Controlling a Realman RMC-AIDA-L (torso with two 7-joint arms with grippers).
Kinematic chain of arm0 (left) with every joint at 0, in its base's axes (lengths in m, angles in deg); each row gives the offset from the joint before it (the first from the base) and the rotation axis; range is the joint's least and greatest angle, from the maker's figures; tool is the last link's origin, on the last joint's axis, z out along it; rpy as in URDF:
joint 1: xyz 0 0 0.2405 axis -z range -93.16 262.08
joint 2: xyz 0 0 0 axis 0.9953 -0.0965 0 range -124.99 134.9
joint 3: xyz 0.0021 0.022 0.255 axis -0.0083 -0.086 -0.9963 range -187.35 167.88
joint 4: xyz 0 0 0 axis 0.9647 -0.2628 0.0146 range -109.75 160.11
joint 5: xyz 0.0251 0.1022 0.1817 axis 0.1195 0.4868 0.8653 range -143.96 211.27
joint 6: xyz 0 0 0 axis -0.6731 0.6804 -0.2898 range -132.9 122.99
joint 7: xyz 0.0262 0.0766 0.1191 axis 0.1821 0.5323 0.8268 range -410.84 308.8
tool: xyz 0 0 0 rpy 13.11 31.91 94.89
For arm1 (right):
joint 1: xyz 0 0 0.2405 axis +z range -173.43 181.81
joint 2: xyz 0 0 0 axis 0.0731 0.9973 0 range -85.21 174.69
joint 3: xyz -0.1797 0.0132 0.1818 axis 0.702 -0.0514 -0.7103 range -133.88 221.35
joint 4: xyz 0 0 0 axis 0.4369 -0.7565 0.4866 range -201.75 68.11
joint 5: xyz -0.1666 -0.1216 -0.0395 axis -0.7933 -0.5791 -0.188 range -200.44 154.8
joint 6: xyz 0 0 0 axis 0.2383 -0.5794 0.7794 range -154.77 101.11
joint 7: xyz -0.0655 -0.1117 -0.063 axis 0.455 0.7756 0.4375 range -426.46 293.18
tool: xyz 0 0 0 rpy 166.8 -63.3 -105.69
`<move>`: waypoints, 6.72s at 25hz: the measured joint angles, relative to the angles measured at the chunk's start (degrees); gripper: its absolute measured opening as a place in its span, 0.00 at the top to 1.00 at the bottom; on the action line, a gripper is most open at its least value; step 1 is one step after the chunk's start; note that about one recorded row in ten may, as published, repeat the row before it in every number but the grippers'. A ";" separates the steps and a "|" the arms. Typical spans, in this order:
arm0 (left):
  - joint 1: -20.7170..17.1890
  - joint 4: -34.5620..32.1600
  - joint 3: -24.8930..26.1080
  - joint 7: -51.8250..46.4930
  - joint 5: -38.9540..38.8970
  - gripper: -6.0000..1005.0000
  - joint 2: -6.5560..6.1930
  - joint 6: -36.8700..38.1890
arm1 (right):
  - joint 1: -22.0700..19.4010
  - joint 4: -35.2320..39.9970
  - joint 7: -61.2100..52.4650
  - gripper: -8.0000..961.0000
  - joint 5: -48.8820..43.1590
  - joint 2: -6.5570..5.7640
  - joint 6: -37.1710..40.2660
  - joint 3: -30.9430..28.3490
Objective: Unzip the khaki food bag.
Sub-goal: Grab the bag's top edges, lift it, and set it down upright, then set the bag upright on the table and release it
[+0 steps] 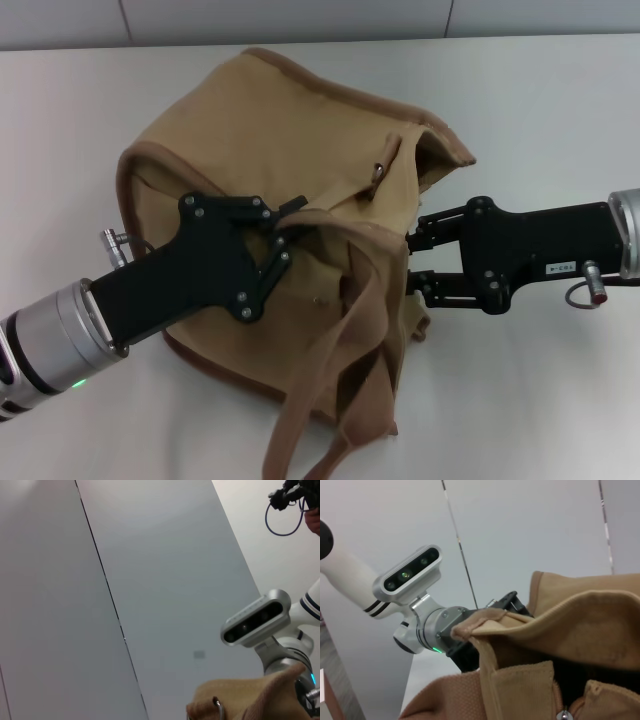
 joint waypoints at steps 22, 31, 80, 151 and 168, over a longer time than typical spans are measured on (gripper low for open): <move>0.24 0.54 -1.58 0.67 0.08 0.94 0.00 -2.32 | 0.68 -1.19 0.65 0.93 0.24 0.63 -0.02 0.38; 0.23 0.59 -1.57 0.67 0.09 0.94 0.01 -2.53 | 0.46 -1.74 0.70 0.98 0.35 0.67 -0.13 0.37; -1.01 4.38 9.30 -0.56 -4.33 0.94 0.00 3.02 | -0.24 -1.85 -2.87 0.91 -5.04 0.05 -5.54 0.46; -4.18 5.94 21.11 -10.59 -4.34 0.94 -0.08 1.51 | -4.18 -18.60 26.93 0.79 3.63 1.15 -21.60 -15.40; -5.06 5.52 20.66 -10.59 -3.63 0.94 -0.21 -3.56 | -3.99 -17.74 19.30 0.99 10.26 0.68 -14.63 -16.22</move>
